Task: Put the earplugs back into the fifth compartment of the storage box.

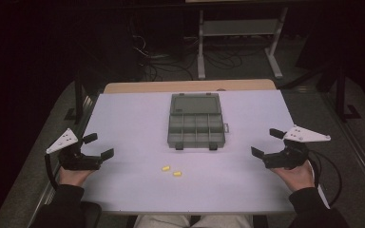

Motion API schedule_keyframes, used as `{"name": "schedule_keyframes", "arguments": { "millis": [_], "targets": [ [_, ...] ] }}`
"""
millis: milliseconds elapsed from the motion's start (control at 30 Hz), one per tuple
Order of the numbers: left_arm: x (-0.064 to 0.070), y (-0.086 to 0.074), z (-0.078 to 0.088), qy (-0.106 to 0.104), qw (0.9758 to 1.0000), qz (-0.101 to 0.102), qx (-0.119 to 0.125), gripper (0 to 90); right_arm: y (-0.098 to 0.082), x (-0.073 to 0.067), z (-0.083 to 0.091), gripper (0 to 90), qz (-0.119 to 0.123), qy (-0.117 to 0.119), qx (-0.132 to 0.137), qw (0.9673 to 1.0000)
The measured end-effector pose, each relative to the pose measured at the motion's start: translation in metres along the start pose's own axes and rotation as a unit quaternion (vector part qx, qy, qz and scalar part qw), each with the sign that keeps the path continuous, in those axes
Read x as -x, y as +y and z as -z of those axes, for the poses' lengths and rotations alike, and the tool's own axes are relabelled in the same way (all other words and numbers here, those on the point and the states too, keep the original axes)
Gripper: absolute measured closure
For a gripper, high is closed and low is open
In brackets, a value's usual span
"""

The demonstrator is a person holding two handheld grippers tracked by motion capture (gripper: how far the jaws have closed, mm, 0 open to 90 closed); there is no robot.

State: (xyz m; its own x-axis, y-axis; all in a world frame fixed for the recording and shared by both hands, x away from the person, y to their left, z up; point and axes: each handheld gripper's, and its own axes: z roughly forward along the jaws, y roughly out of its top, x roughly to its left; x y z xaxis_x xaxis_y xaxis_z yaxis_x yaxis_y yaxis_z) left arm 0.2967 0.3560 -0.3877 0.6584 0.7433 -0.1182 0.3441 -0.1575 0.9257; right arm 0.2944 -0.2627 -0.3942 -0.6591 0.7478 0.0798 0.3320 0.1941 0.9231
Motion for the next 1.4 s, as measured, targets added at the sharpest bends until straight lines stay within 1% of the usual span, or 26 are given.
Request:
{"name": "schedule_keyframes", "arguments": {
  "millis": [200, 333, 400, 433, 533, 700, 833, 933, 967, 1033, 1100, 1167, 1200, 1233, 1333, 1367, 1400],
  "targets": [
    [-0.001, 0.0, 0.001, -0.001, 1.0, -0.002, 0.0, 0.0, -0.001, -0.001, 0.0, 0.0, 0.001, 0.001, -0.004, 1.0],
    [-0.002, -0.001, 0.003, -0.004, 1.0, 0.002, 0.002, 0.0, -0.002, 0.0, -0.002, 0.0, -0.001, 0.002, -0.007, 1.0],
    [-0.004, -0.002, 0.005, -0.003, 1.0, 0.0, -0.001, 0.0, -0.002, -0.001, -0.002, 0.0, 0.001, 0.002, -0.009, 1.0],
    [-0.004, -0.002, 0.006, -0.002, 1.0, 0.003, -0.002, 0.0, -0.002, -0.001, -0.002, 0.0, 0.002, 0.003, -0.01, 0.9999],
    [-0.005, -0.002, 0.008, 0.002, 1.0, 0.0, -0.003, 0.0, -0.001, -0.002, -0.002, 0.0, 0.001, 0.004, -0.01, 0.9999],
    [-0.008, 0.001, 0.013, 0.003, 1.0, -0.001, 0.0, 0.0, -0.001, -0.001, -0.002, 0.0, -0.003, 0.003, -0.009, 1.0],
    [-0.008, 0.004, 0.014, 0.0, 1.0, -0.002, 0.004, 0.0, -0.001, -0.002, -0.002, 0.0, 0.001, 0.005, -0.012, 0.9999],
    [-0.005, 0.012, 0.015, -0.007, 0.9999, -0.011, 0.007, 0.0, -0.001, -0.002, -0.003, 0.0, 0.0, 0.006, -0.011, 0.9999],
    [-0.004, 0.015, 0.014, -0.01, 0.9998, -0.018, 0.004, 0.0, -0.001, -0.001, -0.003, 0.0, -0.001, 0.007, -0.011, 0.9999],
    [-0.001, 0.018, 0.012, -0.012, 0.9996, -0.024, 0.0, 0.0, -0.001, -0.002, -0.003, 0.0, -0.001, 0.007, -0.011, 0.9999],
    [0.002, 0.023, 0.009, -0.016, 0.9992, -0.036, -0.007, 0.0, -0.001, -0.001, -0.003, 0.0, -0.001, 0.006, -0.011, 0.9999],
    [0.004, 0.025, 0.007, -0.02, 0.999, -0.04, -0.007, 0.0, -0.001, -0.001, -0.003, 0.0, -0.002, 0.004, -0.012, 0.9999],
    [0.007, 0.03, 0.005, -0.027, 0.9982, -0.052, -0.015, 0.0, -0.002, 0.0, -0.003, 0.0, -0.004, 0.005, -0.015, 0.9999],
    [0.009, 0.033, 0.003, -0.029, 0.9977, -0.057, -0.02, 0.0, -0.002, 0.0, -0.004, 0.0, -0.004, 0.005, -0.016, 0.9999],
    [0.012, 0.04, -0.003, -0.035, 0.9967, -0.068, -0.029, 0.0, -0.003, 0.0, -0.004, 0.0, -0.005, 0.006, -0.019, 0.9998],
    [0.012, 0.04, -0.003, -0.035, 0.9967, -0.068, -0.029, 0.0, -0.003, 0.0, -0.004, 0.0, -0.003, 0.006, -0.019, 0.9998],
    [0.014, 0.043, -0.005, -0.038, 0.9963, -0.07, -0.032, 0.0, -0.003, -0.001, -0.004, 0.0, -0.002, 0.007, -0.018, 0.9998]
  ]
}}
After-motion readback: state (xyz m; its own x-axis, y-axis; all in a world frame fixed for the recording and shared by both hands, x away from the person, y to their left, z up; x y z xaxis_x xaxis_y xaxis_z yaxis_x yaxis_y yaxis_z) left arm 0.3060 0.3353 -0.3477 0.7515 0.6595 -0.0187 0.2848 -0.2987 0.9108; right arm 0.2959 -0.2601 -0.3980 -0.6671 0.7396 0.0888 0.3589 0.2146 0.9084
